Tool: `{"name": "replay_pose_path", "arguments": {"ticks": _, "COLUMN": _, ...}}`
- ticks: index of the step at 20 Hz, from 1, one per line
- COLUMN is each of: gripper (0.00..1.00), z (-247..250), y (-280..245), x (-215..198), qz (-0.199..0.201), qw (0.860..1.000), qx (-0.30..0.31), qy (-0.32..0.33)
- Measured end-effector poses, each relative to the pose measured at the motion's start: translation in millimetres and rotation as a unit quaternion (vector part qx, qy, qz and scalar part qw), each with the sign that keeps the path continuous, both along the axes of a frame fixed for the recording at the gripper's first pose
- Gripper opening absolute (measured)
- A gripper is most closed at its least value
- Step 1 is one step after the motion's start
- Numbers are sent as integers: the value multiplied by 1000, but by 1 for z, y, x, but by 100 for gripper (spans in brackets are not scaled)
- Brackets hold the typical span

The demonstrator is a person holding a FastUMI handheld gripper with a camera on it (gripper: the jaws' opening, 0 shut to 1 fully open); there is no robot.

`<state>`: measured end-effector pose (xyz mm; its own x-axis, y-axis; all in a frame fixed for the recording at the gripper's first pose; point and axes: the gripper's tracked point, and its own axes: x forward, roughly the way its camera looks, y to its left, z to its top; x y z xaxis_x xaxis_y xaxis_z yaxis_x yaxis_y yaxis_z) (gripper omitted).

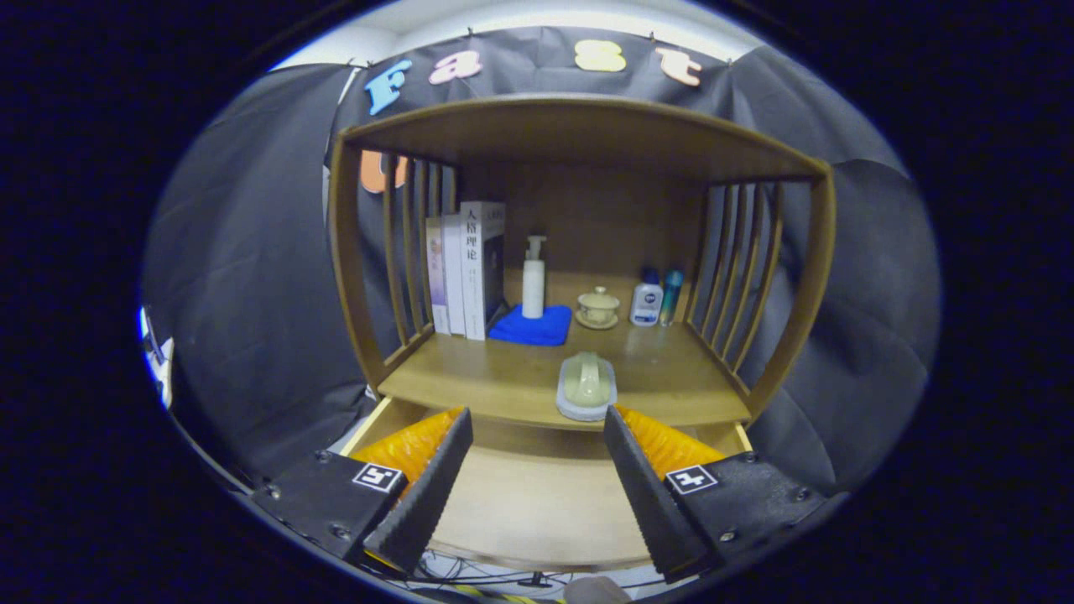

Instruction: Pull open the drawer, take out the items inside it, and place them on the countertop above the cabinet.

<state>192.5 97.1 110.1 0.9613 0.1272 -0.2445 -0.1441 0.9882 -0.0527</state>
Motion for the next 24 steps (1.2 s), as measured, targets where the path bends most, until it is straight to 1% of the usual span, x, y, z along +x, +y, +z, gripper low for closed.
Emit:
{"name": "replay_pose_path", "arguments": {"ticks": 3, "gripper": 99, "z": -4, "y": 2, "x": -38, "qz": -3, "qw": 998, "qx": 36, "qy": -50}}
{"name": "replay_pose_path", "arguments": {"ticks": 5, "gripper": 99, "z": -12, "y": -5, "x": -64, "qz": -8, "qw": 996, "qx": 45, "qy": -78}}
{"name": "replay_pose_path", "arguments": {"ticks": 8, "gripper": 99, "z": -24, "y": -19, "x": -100, "qz": -26, "qw": 991, "qx": 55, "qy": -117}}
{"name": "replay_pose_path", "arguments": {"ticks": 9, "gripper": 99, "z": -34, "y": -24, "x": -110, "qz": -34, "qw": 991, "qx": 56, "qy": -120}}
{"name": "replay_pose_path", "arguments": {"ticks": 13, "gripper": 99, "z": -79, "y": -38, "x": -143, "qz": -40, "qw": 991, "qx": 54, "qy": -119}}
{"name": "replay_pose_path", "arguments": {"ticks": 19, "gripper": 99, "z": -165, "y": -45, "x": -161, "qz": -38, "qw": 995, "qx": 27, "qy": -88}}
{"name": "replay_pose_path", "arguments": {"ticks": 22, "gripper": 99, "z": -189, "y": -43, "x": -152, "qz": -40, "qw": 996, "qx": 27, "qy": -74}}
{"name": "replay_pose_path", "arguments": {"ticks": 24, "gripper": 99, "z": -201, "y": -45, "x": -137, "qz": -48, "qw": 996, "qx": 22, "qy": -66}}
